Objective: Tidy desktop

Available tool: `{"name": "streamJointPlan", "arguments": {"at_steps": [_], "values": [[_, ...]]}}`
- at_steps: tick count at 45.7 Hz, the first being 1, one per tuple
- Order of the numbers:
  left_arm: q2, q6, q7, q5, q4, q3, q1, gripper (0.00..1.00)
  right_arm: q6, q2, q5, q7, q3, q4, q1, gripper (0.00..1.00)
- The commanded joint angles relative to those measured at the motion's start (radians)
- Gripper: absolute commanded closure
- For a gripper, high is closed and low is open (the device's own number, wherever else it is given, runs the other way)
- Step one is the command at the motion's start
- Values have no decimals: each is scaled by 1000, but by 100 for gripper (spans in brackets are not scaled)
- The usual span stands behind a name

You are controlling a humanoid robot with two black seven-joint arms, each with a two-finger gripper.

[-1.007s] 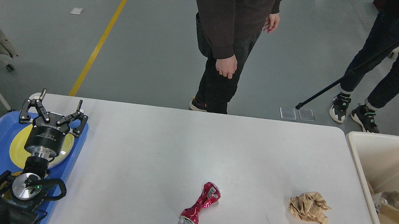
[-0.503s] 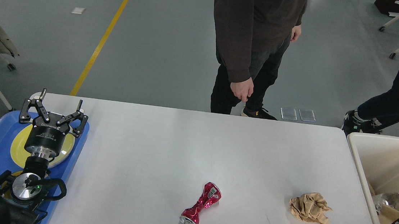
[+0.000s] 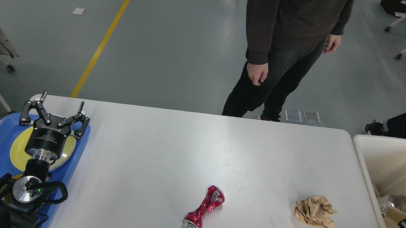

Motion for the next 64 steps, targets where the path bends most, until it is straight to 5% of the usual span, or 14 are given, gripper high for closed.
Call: {"name": "streamJointPlan", "arguments": {"at_steps": [1, 30, 37, 46, 54, 64], "values": [[0, 0, 0, 0, 1, 0, 0, 4, -16, -1, 0, 2, 0, 1, 6, 0], [0, 0, 0, 0, 1, 0, -1, 4, 15, -61, -5, -7, 5, 102, 113, 0], [0, 0, 0, 0, 1, 0, -1, 4, 133, -240, -28, -44, -12, 376, 300, 0], [0, 0, 0, 0, -1, 0, 0, 4, 195, -357, -158, -161, -88, 697, 598, 0], [0, 0, 0, 0, 1, 0, -1, 4, 334, -356, -164, -167, -204, 855, 813, 0], [0, 0, 0, 0, -1, 0, -1, 4, 676, -307, -163, -167, -274, 984, 1056, 0]]}}
